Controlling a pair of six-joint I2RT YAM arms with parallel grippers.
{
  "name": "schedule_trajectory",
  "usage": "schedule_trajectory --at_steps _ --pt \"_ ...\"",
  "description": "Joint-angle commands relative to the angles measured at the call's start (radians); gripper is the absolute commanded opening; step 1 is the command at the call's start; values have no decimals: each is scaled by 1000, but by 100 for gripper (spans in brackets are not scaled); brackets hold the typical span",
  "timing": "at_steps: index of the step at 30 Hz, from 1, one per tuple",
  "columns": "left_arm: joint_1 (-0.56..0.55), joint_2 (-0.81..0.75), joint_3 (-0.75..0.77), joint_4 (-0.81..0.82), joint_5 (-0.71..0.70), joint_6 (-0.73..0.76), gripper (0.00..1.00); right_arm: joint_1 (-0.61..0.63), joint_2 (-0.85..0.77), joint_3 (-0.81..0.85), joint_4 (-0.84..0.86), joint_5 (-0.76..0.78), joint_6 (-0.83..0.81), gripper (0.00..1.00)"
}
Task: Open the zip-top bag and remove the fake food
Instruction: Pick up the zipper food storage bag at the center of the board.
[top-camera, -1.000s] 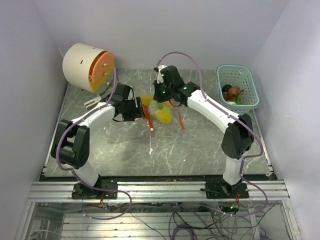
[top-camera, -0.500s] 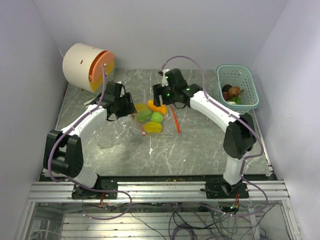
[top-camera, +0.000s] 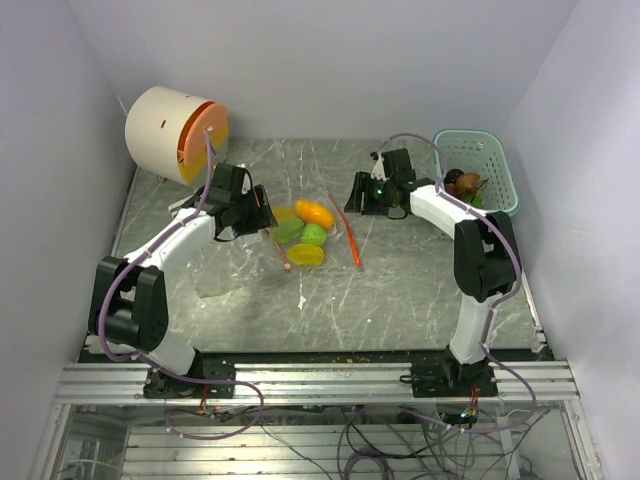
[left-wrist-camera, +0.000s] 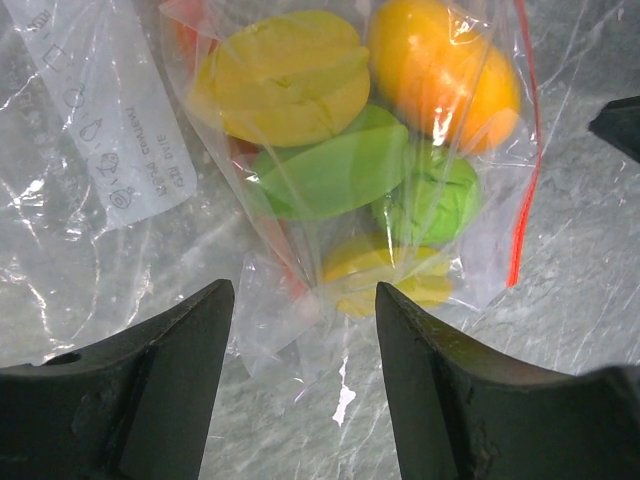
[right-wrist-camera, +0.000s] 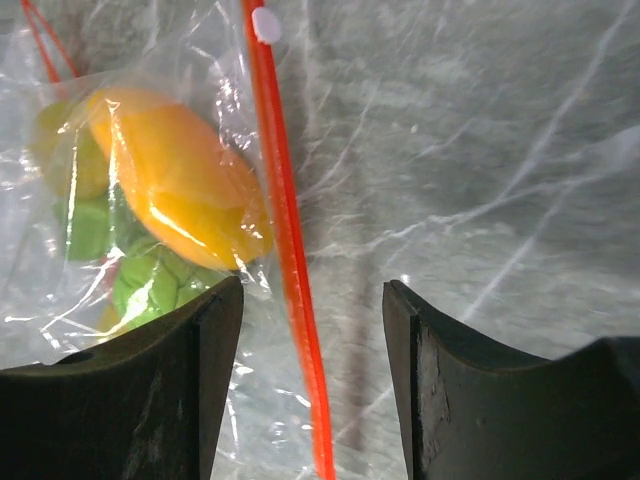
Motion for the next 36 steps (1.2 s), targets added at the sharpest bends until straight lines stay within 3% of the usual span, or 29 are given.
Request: schedule_trajectory --at_steps 1,6,10,15,25,36 --pt "2 -14 -9 22 39 9 70 -46 35 -70 206 -230 111 58" --pt "2 -32 -35 25 36 5 70 -53 91 -85 259 -321 129 66" --pt "2 -35 -37 26 36 1 70 -53 139 -101 312 -396 152 64" --pt "2 -43 -38 23 27 -3 70 -53 151 -116 361 -451 173 48" --pt "2 -39 -41 44 25 -21 70 -55 75 -73 308 -425 92 0" --pt "3 -1 41 57 60 -28 70 -55 -52 97 138 -411 -48 0"
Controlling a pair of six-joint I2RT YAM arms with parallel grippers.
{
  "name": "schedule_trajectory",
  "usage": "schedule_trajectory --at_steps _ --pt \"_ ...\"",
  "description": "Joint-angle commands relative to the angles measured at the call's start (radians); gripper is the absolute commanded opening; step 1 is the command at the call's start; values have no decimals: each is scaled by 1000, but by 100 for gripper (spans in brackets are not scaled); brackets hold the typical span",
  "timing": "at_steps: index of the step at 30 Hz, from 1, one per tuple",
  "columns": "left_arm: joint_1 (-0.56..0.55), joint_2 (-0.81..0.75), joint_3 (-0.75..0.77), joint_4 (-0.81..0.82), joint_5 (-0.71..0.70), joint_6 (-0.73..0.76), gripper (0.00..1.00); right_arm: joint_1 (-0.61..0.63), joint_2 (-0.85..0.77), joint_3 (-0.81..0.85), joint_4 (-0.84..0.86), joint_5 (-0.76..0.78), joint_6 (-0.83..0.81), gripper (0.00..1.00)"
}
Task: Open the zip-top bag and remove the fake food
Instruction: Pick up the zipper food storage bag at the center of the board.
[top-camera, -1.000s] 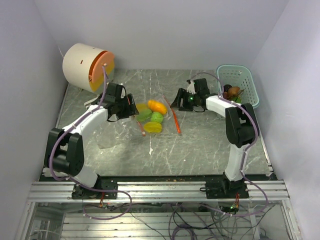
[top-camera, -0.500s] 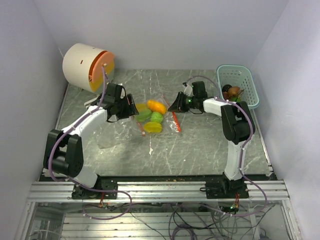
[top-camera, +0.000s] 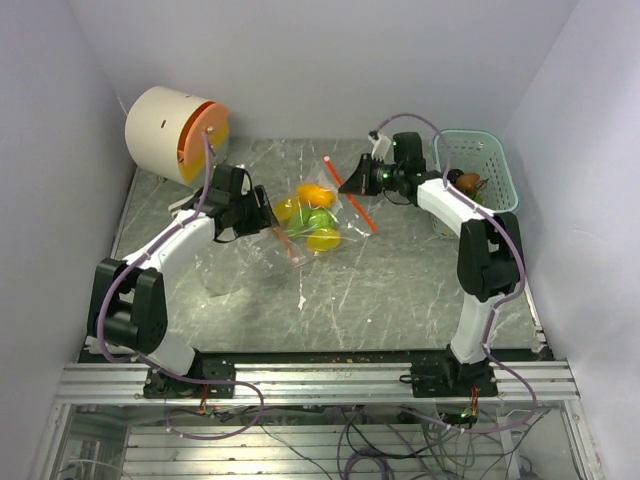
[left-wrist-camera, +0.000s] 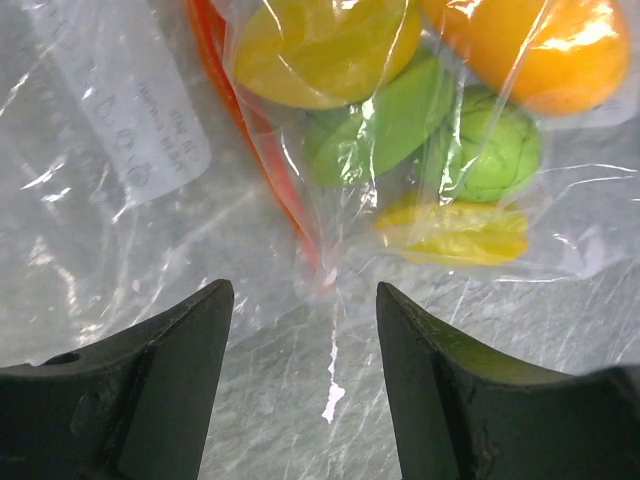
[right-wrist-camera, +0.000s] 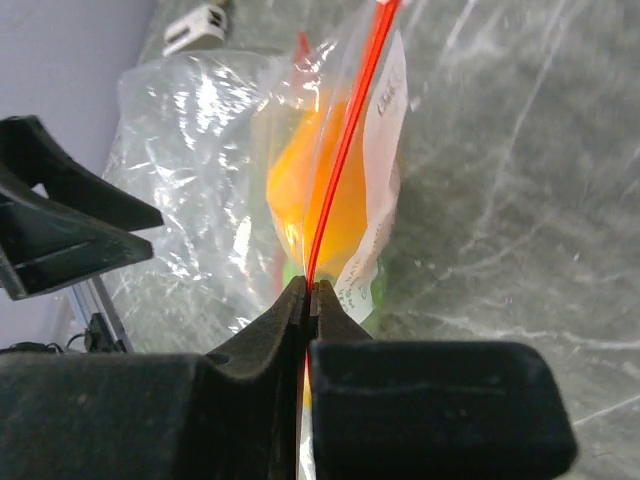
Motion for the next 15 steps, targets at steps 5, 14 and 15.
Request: schedule_trajectory --at_steps 5,14,15 --pt "2 60 180 93 116 24 75 -2 -110 135 -155 -92 -176 0" --pt "4 114 313 338 325 138 82 4 -173 225 -308 -175 -300 0" --pt "4 121 323 365 357 144 82 4 -180 234 -319 -189 -305 0"
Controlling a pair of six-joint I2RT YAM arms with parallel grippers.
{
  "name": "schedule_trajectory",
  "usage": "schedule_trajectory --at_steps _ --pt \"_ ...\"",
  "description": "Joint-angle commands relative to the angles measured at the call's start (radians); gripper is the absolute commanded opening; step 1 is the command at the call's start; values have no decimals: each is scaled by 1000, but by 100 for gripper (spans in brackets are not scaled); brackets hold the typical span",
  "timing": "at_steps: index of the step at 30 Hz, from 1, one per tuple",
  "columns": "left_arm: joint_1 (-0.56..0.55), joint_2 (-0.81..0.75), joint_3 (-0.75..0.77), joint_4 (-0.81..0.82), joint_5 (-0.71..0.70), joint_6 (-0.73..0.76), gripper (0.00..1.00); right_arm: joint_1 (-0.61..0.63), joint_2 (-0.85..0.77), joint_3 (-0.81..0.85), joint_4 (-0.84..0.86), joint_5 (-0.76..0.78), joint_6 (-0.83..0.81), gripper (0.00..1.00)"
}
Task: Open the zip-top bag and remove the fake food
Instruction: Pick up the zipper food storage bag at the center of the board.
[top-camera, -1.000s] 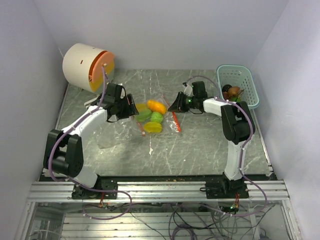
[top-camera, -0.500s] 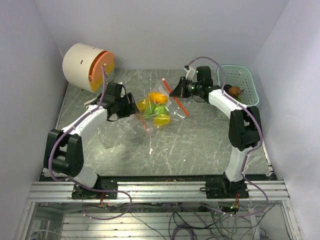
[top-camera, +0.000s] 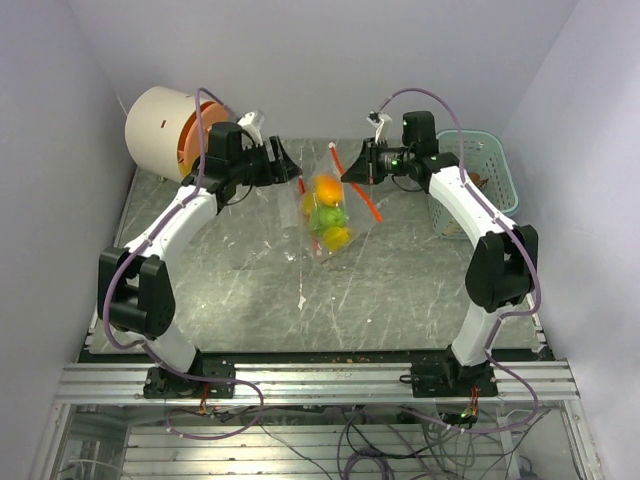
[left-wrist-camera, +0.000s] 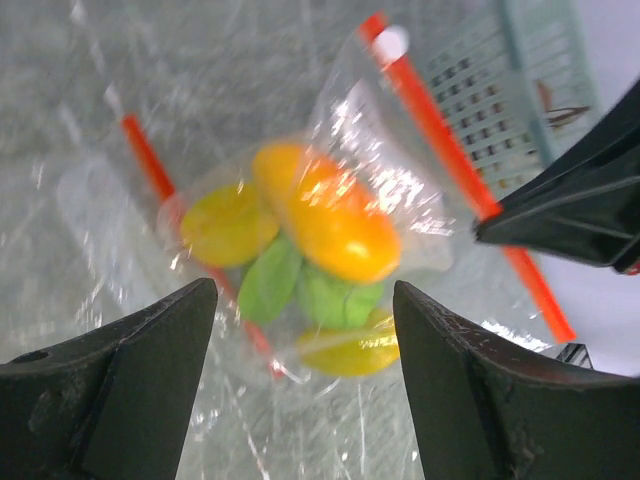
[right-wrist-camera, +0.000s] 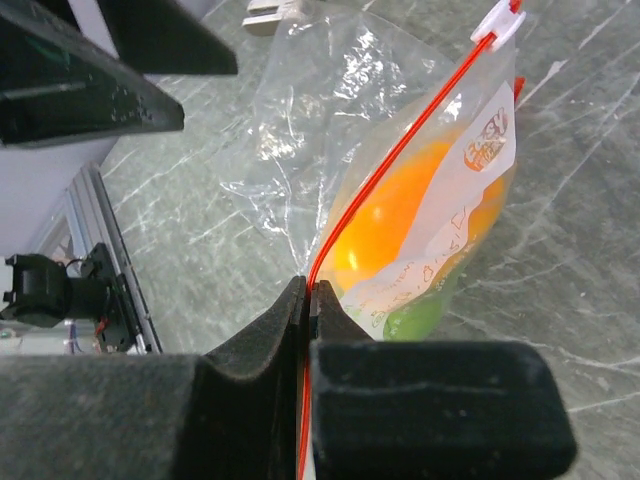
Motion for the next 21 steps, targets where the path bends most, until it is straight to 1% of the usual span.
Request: schedule_trajectory --at_steps 1,6,7,11,14,16,18,19,20,21 --pt "4 35 65 206 197 68 82 4 -71 66 -83 -88 -73 0" --pt "20 71 78 369 397 66 79 3 -111 82 -49 -205 -16 0" --pt "27 79 74 432 436 52 79 3 -121 82 -33 -232 6 0" --pt "48 120 73 651 612 -77 79 3 -154 79 24 -307 63 0" --pt "51 164 103 789 672 -154 79 3 -170 70 60 -329 102 0" --pt "52 203 124 889 703 -219 79 2 -178 58 121 -358 159 0" --pt "56 249 137 1044 745 -325 79 3 -192 29 232 -392 253 0" --pt "60 274 139 1171 773 -409 78 3 -201 4 310 -406 318 0" --pt "64 302 138 1335 795 -520 77 3 -212 -33 422 -419 410 0" --pt "69 348 147 1574 812 -652 74 3 -222 -86 585 -433 512 0"
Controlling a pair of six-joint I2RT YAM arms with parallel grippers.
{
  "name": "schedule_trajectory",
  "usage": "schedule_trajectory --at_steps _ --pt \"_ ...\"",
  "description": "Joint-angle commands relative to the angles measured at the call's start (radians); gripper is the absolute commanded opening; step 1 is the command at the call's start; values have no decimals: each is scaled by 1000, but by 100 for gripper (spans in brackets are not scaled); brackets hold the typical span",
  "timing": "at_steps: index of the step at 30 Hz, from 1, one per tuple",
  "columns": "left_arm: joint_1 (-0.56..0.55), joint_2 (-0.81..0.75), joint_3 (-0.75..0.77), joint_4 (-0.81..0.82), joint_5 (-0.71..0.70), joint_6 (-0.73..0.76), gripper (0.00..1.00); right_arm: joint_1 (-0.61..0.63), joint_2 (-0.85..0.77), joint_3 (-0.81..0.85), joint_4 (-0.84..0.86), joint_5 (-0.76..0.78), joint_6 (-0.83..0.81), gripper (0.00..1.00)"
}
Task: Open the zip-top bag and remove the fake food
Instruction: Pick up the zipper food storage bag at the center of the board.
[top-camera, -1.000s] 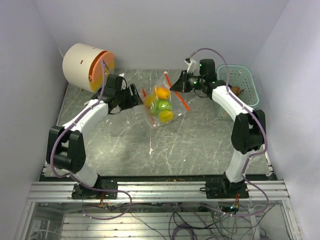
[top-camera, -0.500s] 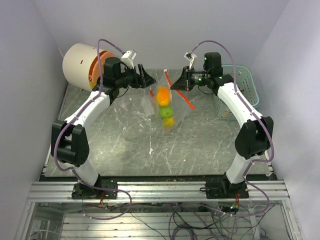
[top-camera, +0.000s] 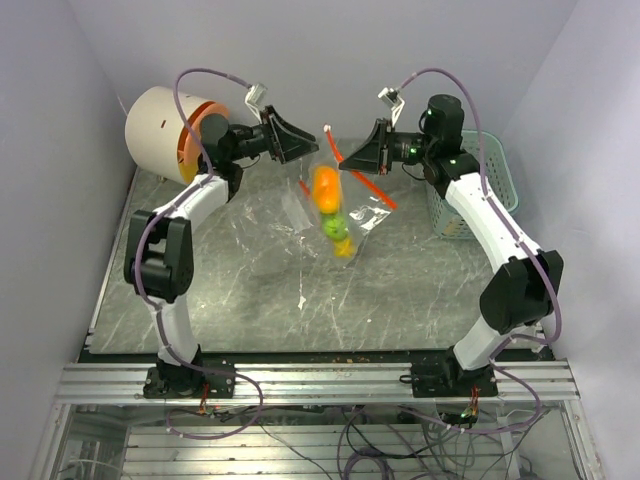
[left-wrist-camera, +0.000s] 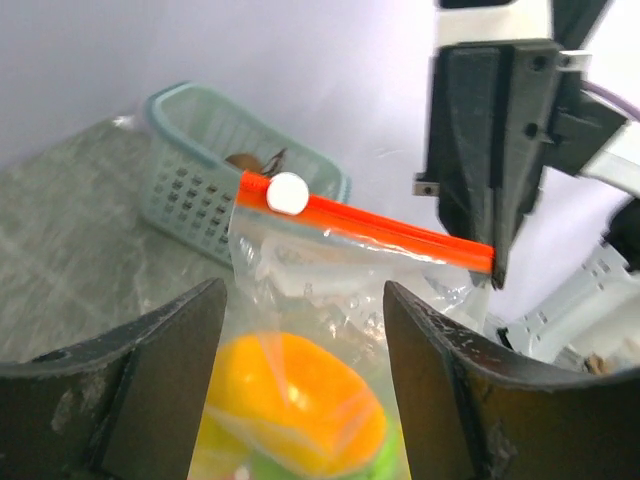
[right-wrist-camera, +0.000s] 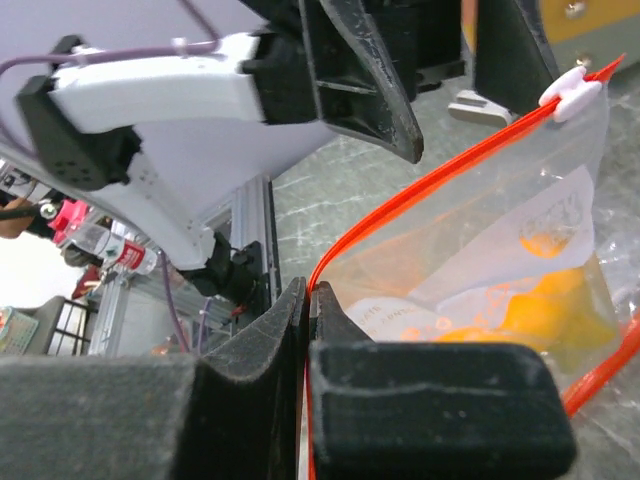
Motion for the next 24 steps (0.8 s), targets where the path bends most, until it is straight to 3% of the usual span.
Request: schedule_trajectory --at_steps 1,2,4,6,12,17,19,24 --pt "20 140 61 836 158 -503 72 3 -73 -140 506 -106 404 0" --pt "24 186 106 962 167 -637 73 3 -81 -166 635 -111 485 0" --pt "21 255 200 1013 186 -774 78 1 -87 -196 747 -123 600 0" --pt "7 273 240 1013 200 -776 80 0 -85 -189 747 -137 615 0" --pt "-35 304 328 1015 203 -788 82 0 -64 -81 512 -135 455 0" --pt "-72 285 320 1017 184 -772 78 -1 -45 -104 654 -147 561 0" --pt "-79 267 303 1017 182 -760 69 -3 -43 -100 651 -145 557 0" --pt "-79 228 240 1016 175 -749 15 -12 -46 -81 574 -136 492 0"
